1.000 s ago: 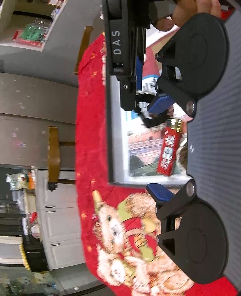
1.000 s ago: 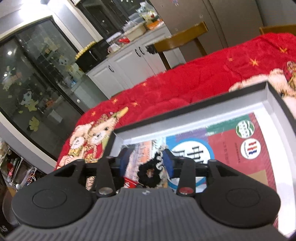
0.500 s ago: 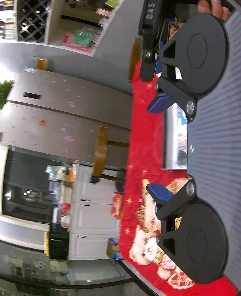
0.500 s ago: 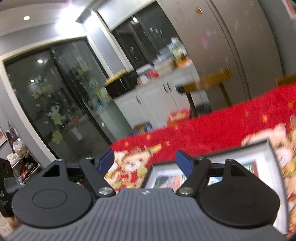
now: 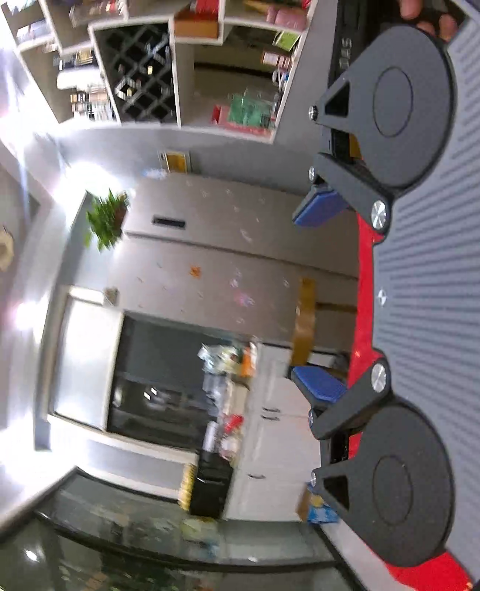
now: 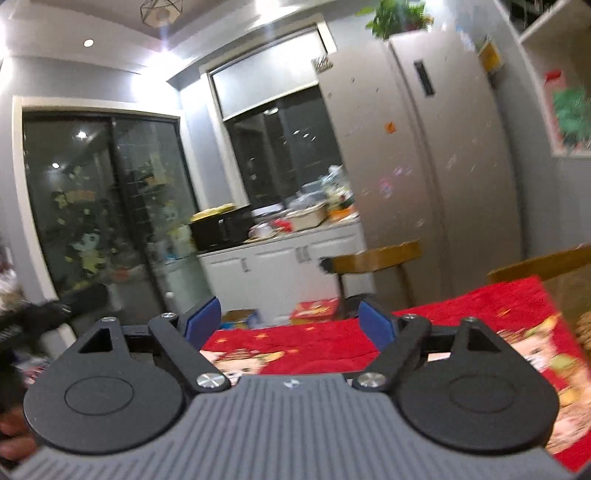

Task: Organize objects
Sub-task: 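Raise both grippers away from the box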

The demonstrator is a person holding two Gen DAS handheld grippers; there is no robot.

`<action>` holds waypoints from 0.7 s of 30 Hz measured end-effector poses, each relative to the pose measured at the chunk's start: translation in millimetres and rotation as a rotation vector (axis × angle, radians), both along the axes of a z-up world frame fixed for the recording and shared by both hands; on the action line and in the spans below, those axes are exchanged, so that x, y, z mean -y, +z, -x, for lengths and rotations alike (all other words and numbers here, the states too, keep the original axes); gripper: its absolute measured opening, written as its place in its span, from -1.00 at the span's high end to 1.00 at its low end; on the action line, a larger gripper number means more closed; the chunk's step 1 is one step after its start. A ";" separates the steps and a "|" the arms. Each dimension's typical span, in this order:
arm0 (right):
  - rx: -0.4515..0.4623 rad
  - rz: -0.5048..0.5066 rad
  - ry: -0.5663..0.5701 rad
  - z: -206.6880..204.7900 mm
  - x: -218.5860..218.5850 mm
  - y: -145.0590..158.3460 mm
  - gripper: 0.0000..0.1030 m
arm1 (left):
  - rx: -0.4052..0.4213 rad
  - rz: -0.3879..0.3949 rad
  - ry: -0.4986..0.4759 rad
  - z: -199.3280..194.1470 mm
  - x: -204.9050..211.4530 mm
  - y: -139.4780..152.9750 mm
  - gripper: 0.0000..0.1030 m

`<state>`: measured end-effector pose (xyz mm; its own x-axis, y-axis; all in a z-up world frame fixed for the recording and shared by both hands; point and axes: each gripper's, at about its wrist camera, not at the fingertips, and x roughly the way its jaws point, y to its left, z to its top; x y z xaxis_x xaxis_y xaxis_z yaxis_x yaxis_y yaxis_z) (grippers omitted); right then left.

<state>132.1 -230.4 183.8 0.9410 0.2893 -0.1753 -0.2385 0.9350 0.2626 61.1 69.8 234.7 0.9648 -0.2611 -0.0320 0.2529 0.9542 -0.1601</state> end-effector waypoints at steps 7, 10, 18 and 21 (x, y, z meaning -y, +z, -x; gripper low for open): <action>0.029 -0.025 -0.059 33.8 30.8 -6.7 -0.77 | 0.071 -0.051 -0.028 50.0 37.0 -1.7 -0.67; 0.046 -0.024 -0.070 47.6 41.4 -11.3 -0.80 | 0.115 -0.123 0.005 70.0 53.9 -12.2 -0.67; 0.106 -0.006 -0.101 74.7 50.4 -38.0 -0.88 | 0.106 -0.157 -0.012 93.1 60.4 -60.3 -0.67; 0.127 -0.014 -0.131 79.7 50.0 -61.6 -0.89 | 0.104 -0.115 -0.009 91.1 48.7 -86.8 -0.67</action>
